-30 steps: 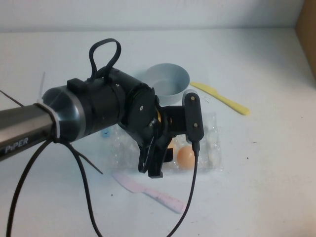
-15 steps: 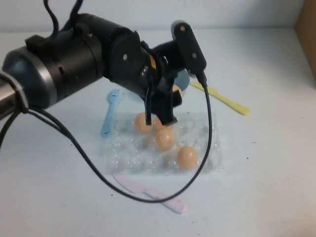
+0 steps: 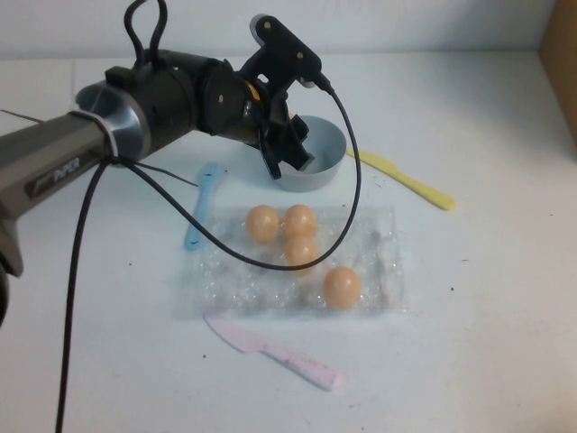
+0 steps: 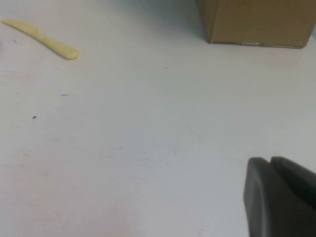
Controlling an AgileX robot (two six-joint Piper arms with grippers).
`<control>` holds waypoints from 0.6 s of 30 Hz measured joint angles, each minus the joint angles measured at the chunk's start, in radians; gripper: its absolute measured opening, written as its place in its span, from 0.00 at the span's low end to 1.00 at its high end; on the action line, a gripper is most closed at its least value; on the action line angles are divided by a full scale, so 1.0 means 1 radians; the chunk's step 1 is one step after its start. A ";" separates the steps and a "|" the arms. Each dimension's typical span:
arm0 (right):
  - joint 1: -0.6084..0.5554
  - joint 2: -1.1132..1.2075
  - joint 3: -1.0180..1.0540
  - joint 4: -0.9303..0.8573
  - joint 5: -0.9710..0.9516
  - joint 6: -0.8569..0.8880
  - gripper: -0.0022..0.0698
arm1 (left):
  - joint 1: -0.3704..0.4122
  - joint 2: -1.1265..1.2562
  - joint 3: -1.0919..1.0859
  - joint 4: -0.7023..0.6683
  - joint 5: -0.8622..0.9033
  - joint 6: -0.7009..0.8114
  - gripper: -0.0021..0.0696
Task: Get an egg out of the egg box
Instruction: Place the egg in the bowl
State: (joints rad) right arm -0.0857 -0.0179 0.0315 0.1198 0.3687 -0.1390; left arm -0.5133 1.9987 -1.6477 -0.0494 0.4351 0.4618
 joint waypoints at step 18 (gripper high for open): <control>0.000 0.000 0.000 0.000 0.000 0.000 0.01 | 0.024 0.169 -0.125 -0.021 -0.047 -0.011 0.79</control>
State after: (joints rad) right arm -0.0857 -0.0179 0.0315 0.1198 0.3687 -0.1390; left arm -0.4890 2.1673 -1.7730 -0.0708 0.3882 0.4507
